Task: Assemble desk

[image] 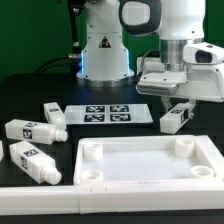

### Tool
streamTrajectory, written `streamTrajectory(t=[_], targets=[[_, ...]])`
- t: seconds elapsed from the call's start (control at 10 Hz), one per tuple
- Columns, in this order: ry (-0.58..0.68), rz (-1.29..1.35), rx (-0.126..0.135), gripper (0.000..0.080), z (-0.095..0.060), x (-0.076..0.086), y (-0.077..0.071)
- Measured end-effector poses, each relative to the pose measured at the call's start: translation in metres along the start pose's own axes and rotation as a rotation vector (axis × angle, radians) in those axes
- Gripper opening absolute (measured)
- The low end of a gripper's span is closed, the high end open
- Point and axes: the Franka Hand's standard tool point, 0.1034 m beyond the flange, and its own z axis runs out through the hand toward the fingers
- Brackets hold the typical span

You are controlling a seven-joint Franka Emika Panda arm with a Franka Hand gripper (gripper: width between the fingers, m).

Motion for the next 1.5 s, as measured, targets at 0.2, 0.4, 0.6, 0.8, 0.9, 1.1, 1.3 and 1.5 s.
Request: streamTrajectory(t=[0.2,0.4,0.6,0.8,0.9,1.1,1.3,1.5], targets=[[-0.012,0.087,0.011,0.0555,-0.006,-0.004,0.0],[-0.055,0.27,0.039,0.0636,-0.024,-0.02,0.002],[-0.091,0.528,0.043,0.0647,-0.033,-0.036,0.02],[-0.11,0.783,0.016,0.0649,-0.033,-0.04,0.045],[-0.115,0.852,0.008,0.0649,-0.034,-0.041,0.053],[-0.108,0.958,0.002,0.0649,-0.034,-0.039,0.052],[-0.101,1.095,-0.001,0.0649,-0.034,-0.04,0.052],[-0.1,1.34,0.02,0.0649,-0.036,-0.056,0.041]])
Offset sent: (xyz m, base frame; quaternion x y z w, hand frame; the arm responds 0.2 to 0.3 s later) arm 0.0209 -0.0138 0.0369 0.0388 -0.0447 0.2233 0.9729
